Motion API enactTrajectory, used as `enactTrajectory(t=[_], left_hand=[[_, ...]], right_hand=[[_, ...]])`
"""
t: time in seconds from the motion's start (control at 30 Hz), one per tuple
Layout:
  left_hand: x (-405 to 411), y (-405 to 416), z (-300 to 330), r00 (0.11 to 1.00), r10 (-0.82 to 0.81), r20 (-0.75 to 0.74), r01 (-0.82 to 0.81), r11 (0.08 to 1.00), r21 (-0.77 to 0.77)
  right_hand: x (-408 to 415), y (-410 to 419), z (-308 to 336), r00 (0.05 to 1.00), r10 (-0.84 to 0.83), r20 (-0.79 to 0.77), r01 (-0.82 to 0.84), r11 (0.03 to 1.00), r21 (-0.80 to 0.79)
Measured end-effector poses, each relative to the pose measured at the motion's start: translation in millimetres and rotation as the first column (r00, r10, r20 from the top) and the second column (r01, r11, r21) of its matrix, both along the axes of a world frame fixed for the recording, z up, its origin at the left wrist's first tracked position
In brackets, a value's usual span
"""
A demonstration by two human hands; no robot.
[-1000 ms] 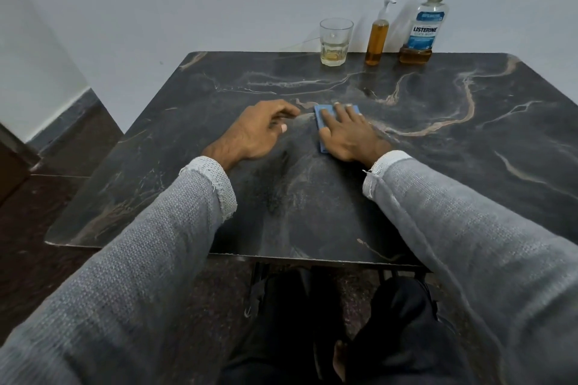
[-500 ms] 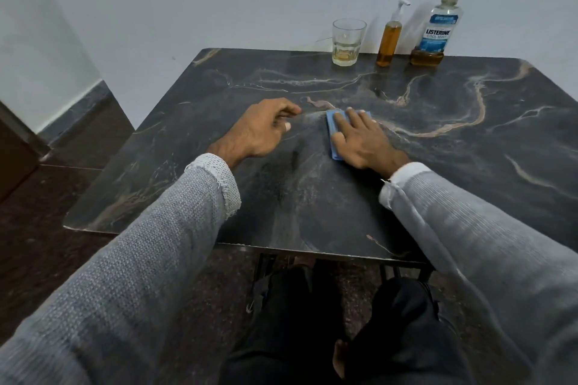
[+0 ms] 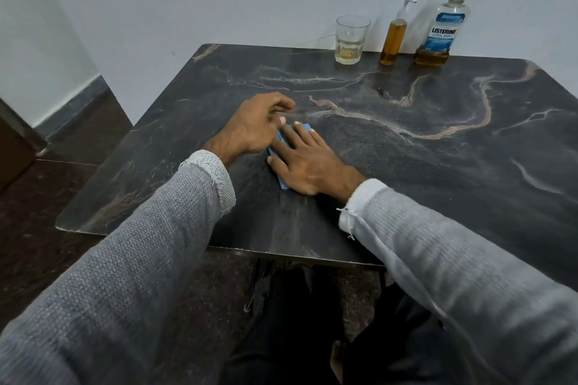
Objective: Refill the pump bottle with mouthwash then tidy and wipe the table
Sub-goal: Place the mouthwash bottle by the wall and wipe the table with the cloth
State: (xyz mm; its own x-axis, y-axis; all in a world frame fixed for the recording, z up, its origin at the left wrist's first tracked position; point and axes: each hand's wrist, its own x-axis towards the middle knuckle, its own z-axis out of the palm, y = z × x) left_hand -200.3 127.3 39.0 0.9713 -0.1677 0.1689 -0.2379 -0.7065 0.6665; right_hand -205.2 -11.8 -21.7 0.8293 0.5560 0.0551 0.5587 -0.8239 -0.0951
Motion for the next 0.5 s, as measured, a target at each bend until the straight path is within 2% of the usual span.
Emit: enactTrajectory(t=[0.17,0.3,0.5], left_hand=[[0,1,-1,1.000,0.024,0.014,-0.024,0.999,0.034],[-5,9,0,0.999,0.038,0.007,-0.038,0.997,0.060],[-8,1,0,1.000,0.012,-0.015,-0.011,0.997,0.079]], right_hand=[[51,4,3,0.994,-0.085,-0.068,0.085,0.996,0.004],[75,-42,5,0.970,-0.218,-0.110,0.220,0.976,0.005],[34,-111,2,0.937,-0.333,-0.105,0.335,0.942,-0.002]])
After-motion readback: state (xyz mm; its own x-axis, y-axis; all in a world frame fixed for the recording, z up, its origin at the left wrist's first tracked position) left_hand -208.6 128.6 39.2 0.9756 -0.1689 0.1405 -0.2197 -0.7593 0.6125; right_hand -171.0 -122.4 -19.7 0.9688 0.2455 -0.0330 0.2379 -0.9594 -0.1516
